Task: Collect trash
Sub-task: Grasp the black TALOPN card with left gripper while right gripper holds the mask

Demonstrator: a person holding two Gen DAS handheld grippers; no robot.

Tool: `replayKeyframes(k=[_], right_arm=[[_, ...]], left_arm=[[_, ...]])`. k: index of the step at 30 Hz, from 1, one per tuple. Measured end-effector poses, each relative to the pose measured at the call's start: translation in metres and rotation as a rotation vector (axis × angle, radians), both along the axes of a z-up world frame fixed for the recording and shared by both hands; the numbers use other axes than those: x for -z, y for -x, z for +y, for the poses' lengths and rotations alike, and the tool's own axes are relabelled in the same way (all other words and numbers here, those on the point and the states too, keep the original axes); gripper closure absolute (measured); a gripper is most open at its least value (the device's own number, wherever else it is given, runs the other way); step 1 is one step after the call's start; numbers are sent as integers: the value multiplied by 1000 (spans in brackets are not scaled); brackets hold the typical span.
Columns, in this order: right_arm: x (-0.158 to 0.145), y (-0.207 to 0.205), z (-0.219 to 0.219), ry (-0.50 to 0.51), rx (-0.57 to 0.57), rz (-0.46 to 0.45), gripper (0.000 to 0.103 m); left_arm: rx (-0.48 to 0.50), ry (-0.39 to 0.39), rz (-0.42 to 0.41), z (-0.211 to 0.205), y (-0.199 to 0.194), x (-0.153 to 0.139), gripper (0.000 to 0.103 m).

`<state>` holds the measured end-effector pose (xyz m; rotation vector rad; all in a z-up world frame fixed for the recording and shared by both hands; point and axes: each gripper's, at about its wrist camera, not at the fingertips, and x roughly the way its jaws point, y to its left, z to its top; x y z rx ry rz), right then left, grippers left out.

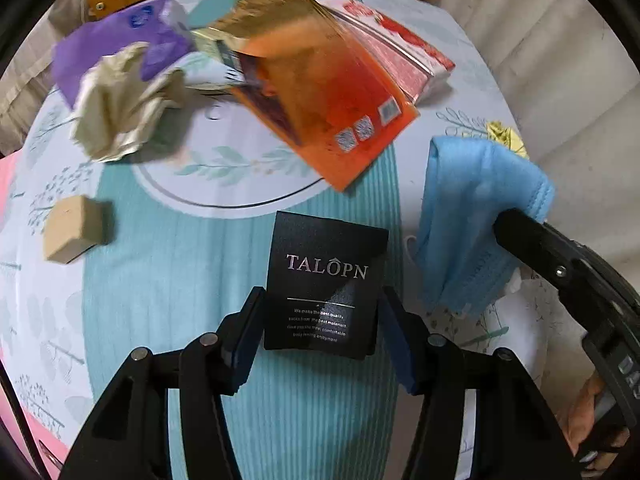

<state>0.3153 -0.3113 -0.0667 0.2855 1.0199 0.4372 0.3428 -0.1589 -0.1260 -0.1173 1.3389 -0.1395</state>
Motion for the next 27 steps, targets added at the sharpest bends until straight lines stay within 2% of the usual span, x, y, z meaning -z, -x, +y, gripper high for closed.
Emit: replayKeyframes(k=[7, 13, 21, 27], right_arm=[[-15, 17, 20, 12, -4, -15, 95], [-43, 53, 51, 25, -2, -59, 96], [-80, 149, 105, 52, 64, -117, 96], [-82, 235, 152, 65, 131, -76, 96]], left_arm=[[-41, 50, -52, 37, 31, -34, 49], [-37, 97, -127, 75, 76, -74, 49], [80, 131, -216, 124, 159, -113, 49], [165, 142, -236, 165, 236, -119, 48]])
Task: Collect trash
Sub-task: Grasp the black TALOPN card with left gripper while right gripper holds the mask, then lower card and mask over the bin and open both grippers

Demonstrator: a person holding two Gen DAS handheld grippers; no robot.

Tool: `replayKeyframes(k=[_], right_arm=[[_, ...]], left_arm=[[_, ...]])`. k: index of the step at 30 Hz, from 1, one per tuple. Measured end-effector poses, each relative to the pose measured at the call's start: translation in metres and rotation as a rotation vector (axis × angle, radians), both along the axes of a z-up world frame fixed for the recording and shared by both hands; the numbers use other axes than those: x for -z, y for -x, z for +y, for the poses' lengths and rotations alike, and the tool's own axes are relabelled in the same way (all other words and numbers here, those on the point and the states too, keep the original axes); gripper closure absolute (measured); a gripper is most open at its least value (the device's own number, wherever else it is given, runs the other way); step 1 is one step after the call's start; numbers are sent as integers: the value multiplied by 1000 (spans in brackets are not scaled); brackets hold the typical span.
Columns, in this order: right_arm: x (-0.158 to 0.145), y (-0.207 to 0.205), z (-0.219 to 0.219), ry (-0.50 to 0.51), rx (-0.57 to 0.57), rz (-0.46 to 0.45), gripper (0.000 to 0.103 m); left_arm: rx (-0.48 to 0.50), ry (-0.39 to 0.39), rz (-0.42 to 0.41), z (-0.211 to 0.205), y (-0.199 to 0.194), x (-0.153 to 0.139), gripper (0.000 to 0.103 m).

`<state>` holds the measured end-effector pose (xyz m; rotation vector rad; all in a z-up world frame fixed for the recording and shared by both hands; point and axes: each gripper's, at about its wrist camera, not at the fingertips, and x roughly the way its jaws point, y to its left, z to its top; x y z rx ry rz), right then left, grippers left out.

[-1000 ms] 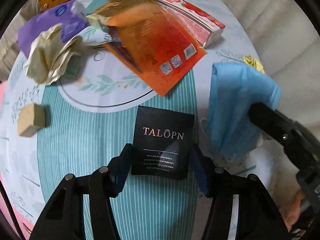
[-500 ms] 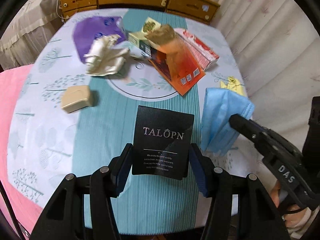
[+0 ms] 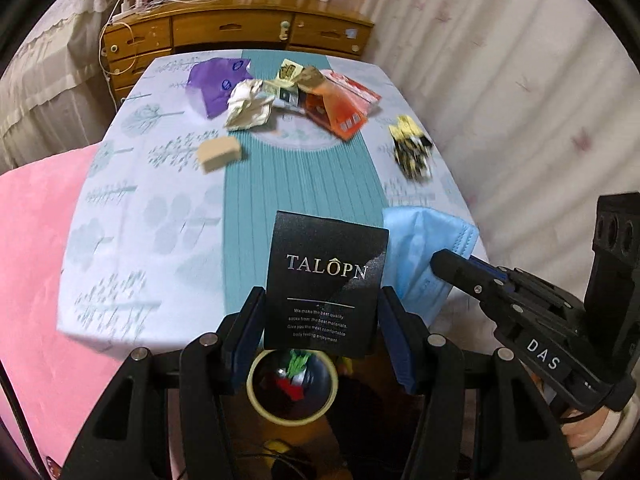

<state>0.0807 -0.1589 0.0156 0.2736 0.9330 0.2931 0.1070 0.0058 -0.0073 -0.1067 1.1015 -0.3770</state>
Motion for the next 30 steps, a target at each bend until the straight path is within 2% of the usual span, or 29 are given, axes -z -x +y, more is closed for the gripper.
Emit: replayKeyframes(k=[3, 9, 15, 18, 21, 23, 30], right_arm=[[4, 30, 18, 18, 4, 26, 96], [17, 72, 41, 60, 9, 86, 96], [54, 98, 47, 46, 30, 204, 96], [87, 106, 47, 37, 43, 277, 96], [134, 109, 42, 29, 82, 362, 96], [176, 109, 37, 19, 117, 419, 96], [296, 102, 22, 7, 172, 525, 95]], left_arm=[[29, -10, 13, 19, 35, 9, 48], [58, -20, 61, 32, 75, 25, 48], [58, -15, 154, 31, 101, 61, 48], [49, -30, 208, 27, 108, 92, 48], [39, -52, 239, 22, 114, 132, 48], [28, -68, 250, 18, 116, 165, 48], [-43, -98, 333, 4, 107, 290, 47]])
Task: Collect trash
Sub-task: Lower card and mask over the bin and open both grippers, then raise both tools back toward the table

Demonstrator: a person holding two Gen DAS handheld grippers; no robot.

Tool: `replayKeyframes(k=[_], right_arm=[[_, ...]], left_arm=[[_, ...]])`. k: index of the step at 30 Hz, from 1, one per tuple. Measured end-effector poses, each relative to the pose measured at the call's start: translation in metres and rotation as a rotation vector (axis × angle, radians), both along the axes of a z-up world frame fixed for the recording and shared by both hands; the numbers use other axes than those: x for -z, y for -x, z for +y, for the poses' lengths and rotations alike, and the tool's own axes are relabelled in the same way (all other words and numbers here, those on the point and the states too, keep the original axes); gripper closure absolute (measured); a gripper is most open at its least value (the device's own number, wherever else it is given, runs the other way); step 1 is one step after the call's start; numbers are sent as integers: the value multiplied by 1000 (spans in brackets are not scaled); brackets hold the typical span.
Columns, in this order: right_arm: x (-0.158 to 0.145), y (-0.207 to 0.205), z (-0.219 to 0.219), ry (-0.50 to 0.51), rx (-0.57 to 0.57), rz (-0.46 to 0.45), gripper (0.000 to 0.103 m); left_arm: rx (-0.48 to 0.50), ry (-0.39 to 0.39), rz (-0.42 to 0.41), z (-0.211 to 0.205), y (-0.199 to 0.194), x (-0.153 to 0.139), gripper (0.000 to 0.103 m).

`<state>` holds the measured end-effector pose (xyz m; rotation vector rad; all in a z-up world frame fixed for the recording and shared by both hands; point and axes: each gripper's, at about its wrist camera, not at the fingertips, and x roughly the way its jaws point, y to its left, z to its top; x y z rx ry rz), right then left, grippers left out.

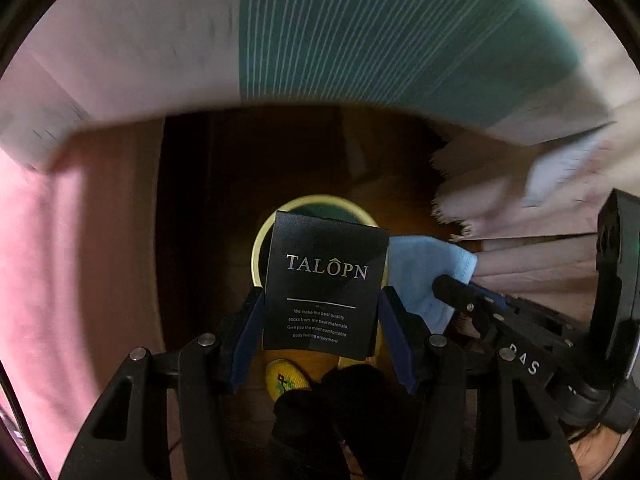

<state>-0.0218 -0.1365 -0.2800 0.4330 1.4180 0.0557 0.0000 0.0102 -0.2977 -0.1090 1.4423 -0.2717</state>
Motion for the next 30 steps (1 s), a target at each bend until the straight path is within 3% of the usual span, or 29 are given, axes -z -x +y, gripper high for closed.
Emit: replayKeyframes(k=[9, 12, 13, 15, 16, 17, 24, 30], right_arm=[[133, -15, -18, -20, 24, 65, 94], [161, -20, -18, -22, 35, 68, 91], [167, -22, -19, -18, 38, 72, 87], [177, -26, -22, -17, 48, 79, 68], [178, -28, -24, -18, 51, 79, 56], [178, -29, -25, -22, 54, 73, 54], [151, -29, -34, -17, 61, 45, 54], [95, -29, -38, -19, 43, 12, 54]], left_arm=[[-16, 12, 51, -25, -9, 134, 43], [-20, -15, 84, -29, -15, 164, 26], [-27, -39, 73, -27, -17, 171, 20], [-32, -49, 70, -25, -21, 177, 16], [-38, -56, 69, -22, -24, 178, 16], [-42, -61, 66, -20, -25, 177, 16], [-68, -92, 12, -18, -34, 143, 15], [-93, -79, -48, -19, -36, 69, 15]])
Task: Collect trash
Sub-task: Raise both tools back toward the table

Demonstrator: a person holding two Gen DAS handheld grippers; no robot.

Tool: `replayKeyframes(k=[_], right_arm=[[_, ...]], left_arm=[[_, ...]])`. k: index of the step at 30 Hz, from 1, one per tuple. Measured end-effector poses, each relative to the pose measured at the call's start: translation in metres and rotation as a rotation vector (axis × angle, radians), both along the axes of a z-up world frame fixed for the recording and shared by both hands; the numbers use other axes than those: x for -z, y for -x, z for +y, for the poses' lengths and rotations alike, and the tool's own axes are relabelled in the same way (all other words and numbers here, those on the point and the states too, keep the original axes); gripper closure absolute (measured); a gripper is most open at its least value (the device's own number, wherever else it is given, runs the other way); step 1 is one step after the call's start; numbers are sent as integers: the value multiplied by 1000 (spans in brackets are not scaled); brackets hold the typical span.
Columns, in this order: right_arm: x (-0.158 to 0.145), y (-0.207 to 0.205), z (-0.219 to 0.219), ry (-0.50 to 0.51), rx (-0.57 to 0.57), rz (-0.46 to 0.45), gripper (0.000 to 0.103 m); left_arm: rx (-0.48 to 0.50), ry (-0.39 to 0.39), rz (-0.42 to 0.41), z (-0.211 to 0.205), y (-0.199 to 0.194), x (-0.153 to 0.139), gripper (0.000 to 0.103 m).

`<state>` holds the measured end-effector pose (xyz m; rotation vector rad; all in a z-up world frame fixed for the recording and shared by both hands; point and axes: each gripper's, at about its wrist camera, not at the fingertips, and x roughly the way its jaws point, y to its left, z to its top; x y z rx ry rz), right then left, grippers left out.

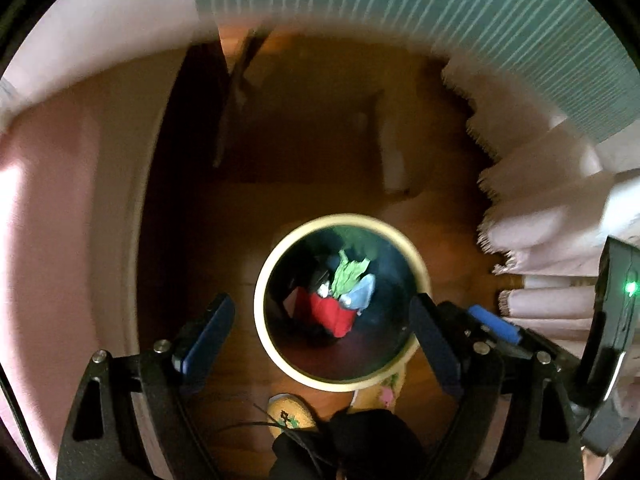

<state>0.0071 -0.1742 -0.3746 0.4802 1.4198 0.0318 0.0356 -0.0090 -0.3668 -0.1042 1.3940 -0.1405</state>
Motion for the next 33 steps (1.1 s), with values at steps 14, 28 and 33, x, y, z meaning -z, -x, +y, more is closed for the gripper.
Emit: replayKeyframes(k=[14, 28, 33], right_arm=[[-208, 23, -21, -30, 57, -124, 54], [-383, 36, -43, 57, 138, -383, 54], [-426, 36, -57, 118, 188, -474, 54]], left_arm=[[125, 40, -203, -11, 3, -230, 9], [299, 41, -404, -30, 8, -400, 8], [319, 52, -456, -35, -2, -433, 8]])
